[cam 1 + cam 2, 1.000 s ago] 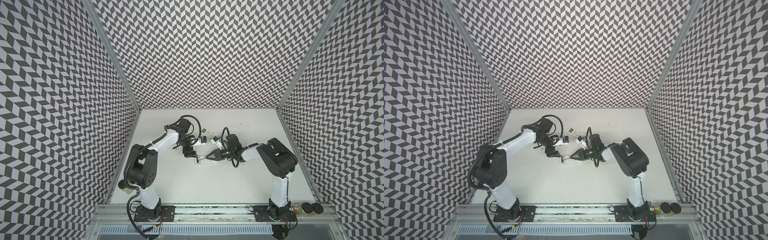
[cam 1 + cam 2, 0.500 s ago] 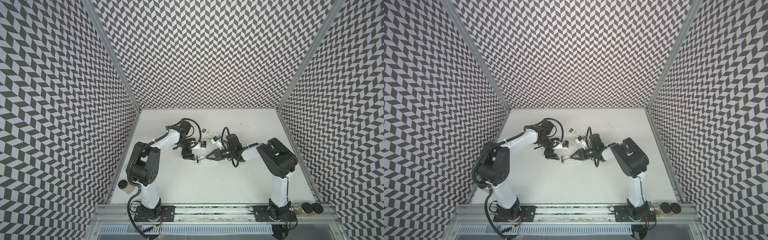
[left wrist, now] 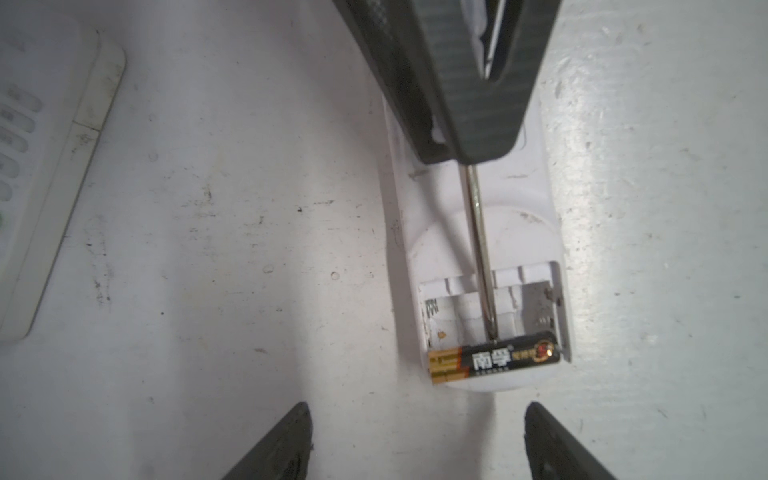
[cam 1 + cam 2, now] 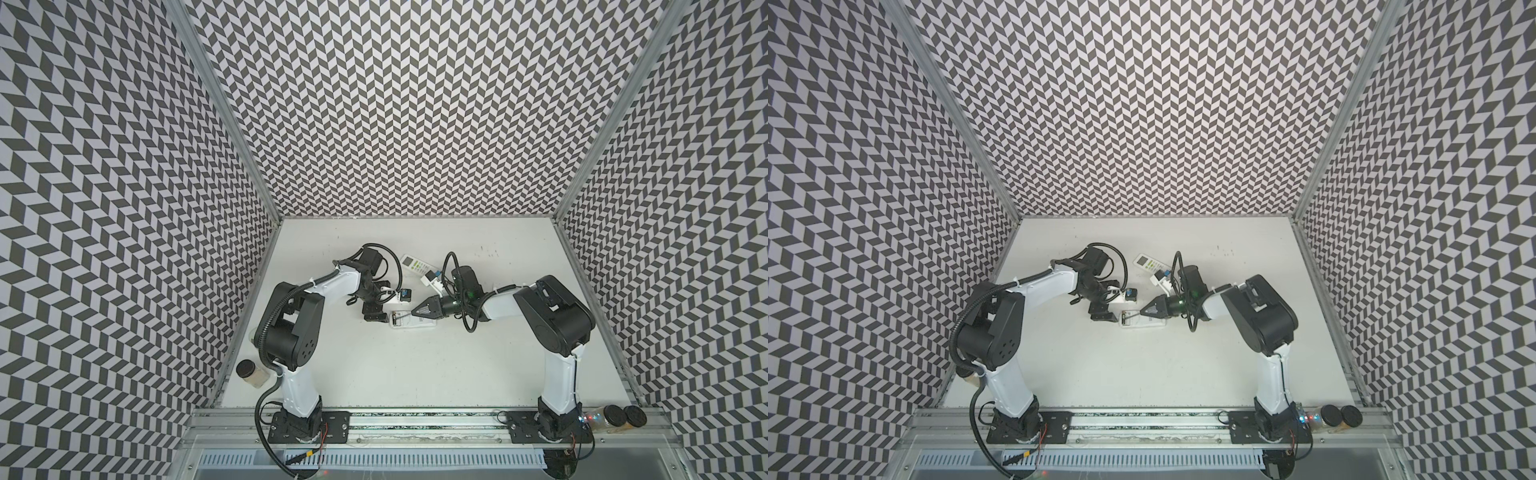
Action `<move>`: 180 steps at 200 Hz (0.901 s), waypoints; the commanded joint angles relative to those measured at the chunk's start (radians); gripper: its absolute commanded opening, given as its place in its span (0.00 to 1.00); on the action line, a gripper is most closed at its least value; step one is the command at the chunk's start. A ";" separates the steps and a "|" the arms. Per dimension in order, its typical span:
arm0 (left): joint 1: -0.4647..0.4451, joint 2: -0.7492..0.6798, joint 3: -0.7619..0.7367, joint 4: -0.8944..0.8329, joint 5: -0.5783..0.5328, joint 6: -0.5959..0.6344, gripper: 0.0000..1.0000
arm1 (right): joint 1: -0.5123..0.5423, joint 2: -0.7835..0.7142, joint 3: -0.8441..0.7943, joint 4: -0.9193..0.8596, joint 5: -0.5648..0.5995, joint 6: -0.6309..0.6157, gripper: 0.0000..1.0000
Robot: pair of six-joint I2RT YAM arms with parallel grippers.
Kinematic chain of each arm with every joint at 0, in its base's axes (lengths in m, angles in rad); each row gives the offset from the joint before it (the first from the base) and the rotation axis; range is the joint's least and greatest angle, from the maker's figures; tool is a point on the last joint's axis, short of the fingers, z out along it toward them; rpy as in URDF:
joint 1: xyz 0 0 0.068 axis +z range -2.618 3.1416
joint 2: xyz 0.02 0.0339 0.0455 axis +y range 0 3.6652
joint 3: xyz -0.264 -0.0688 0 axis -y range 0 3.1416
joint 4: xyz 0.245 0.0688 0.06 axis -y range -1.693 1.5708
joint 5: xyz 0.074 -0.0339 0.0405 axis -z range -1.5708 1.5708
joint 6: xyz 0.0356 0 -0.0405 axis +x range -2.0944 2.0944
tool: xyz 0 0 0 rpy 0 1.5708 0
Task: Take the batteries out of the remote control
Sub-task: 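Lever the screwdriver tip under the second battery with the right gripper, then pry the battery out onto the table while the left gripper holds the remote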
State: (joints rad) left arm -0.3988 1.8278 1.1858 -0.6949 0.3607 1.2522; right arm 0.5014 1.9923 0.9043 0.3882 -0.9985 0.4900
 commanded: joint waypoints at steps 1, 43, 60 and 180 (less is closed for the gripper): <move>-0.008 0.014 -0.013 0.031 0.006 -0.007 0.79 | 0.009 -0.010 0.021 0.025 -0.001 -0.012 0.00; -0.006 0.014 -0.046 0.066 -0.032 -0.020 0.79 | 0.023 0.002 0.041 0.000 0.003 -0.027 0.00; -0.007 0.001 -0.066 0.085 -0.036 -0.018 0.79 | 0.031 0.003 0.040 0.003 0.001 -0.029 0.00; 0.029 -0.030 -0.106 -0.010 -0.116 -0.072 0.76 | -0.009 -0.113 0.015 -0.075 0.026 -0.069 0.00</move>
State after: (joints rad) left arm -0.3916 1.8114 1.1000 -0.6323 0.3016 1.1954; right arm 0.5190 1.9736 0.9409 0.3202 -0.9848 0.4522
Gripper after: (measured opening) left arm 0.760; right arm 0.169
